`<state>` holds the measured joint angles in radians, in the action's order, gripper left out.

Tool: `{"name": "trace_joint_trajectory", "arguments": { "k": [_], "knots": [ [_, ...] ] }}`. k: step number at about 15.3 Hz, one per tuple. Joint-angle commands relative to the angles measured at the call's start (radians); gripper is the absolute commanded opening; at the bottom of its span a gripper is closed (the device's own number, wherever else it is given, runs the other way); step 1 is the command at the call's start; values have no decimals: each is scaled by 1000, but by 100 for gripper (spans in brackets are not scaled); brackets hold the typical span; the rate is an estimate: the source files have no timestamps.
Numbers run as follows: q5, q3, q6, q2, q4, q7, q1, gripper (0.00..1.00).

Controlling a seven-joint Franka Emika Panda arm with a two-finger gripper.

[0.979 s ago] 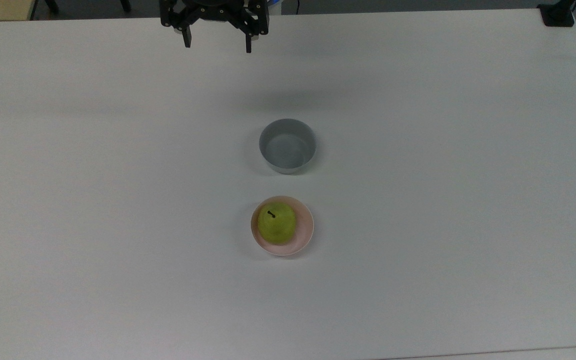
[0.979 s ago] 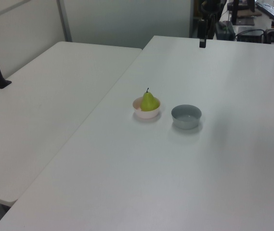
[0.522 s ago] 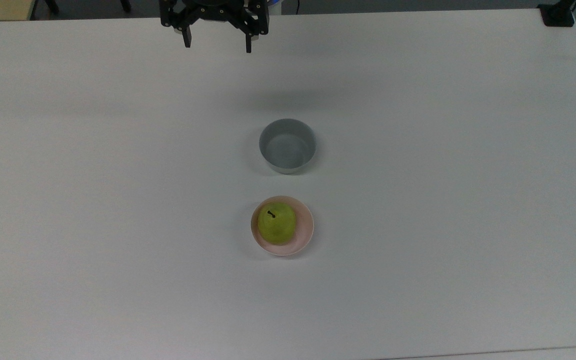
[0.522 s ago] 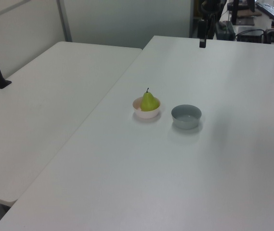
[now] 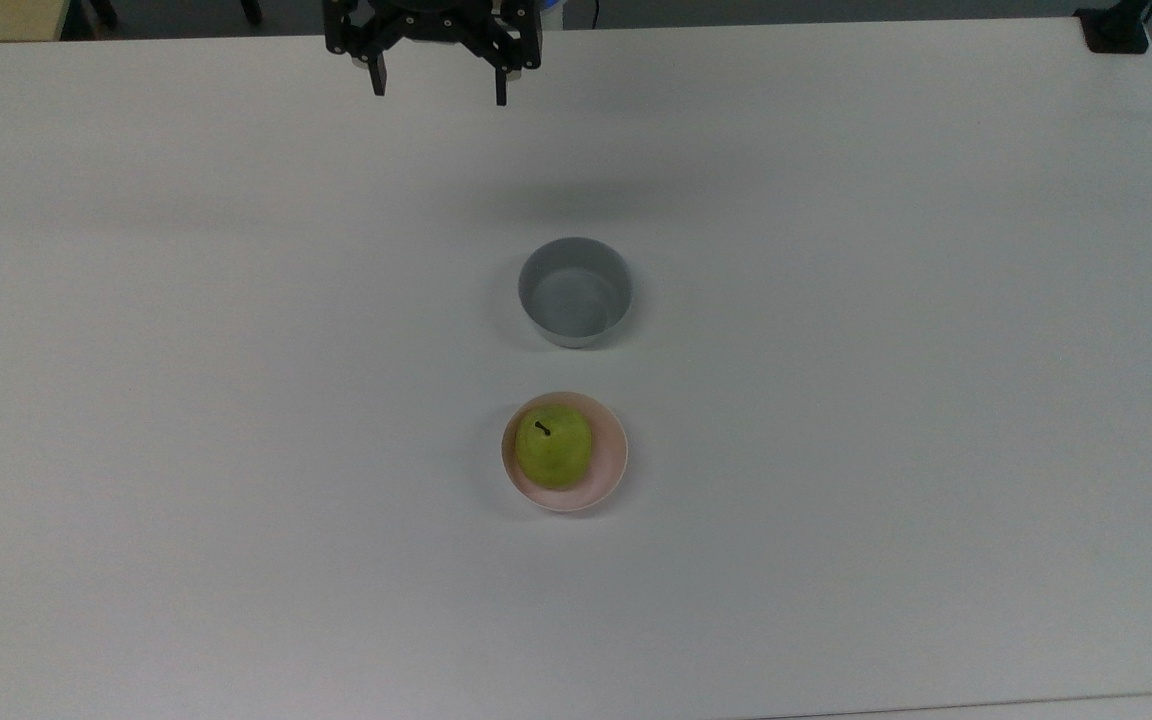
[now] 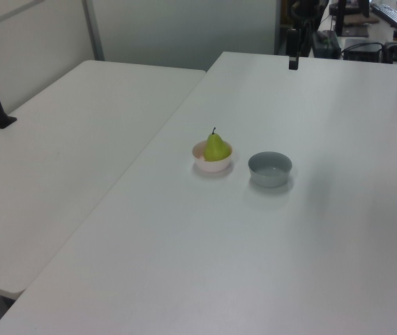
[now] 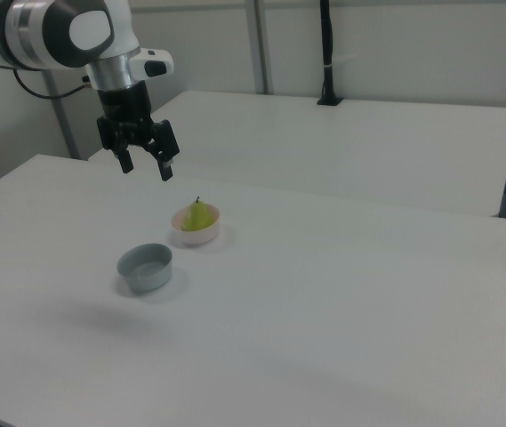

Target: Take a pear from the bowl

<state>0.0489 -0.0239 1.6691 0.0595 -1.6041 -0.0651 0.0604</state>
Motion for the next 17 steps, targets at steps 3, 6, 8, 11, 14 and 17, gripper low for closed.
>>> {"name": "trace_joint_trajectory", "arguments": {
  "k": [3,6,8,11,14,17],
  "knots": [
    [9,-5,-9,-24,-27,18,30,100],
    [9,-4,-5,-12,-28,18,50,100],
    [9,-4,-5,-9,-30,18,70,100],
    [9,-4,-5,-9,-28,18,90,100],
    [9,-4,-3,-7,-27,21,95,100],
    [8,-4,14,-1,-27,30,93,100]
  ]
}}
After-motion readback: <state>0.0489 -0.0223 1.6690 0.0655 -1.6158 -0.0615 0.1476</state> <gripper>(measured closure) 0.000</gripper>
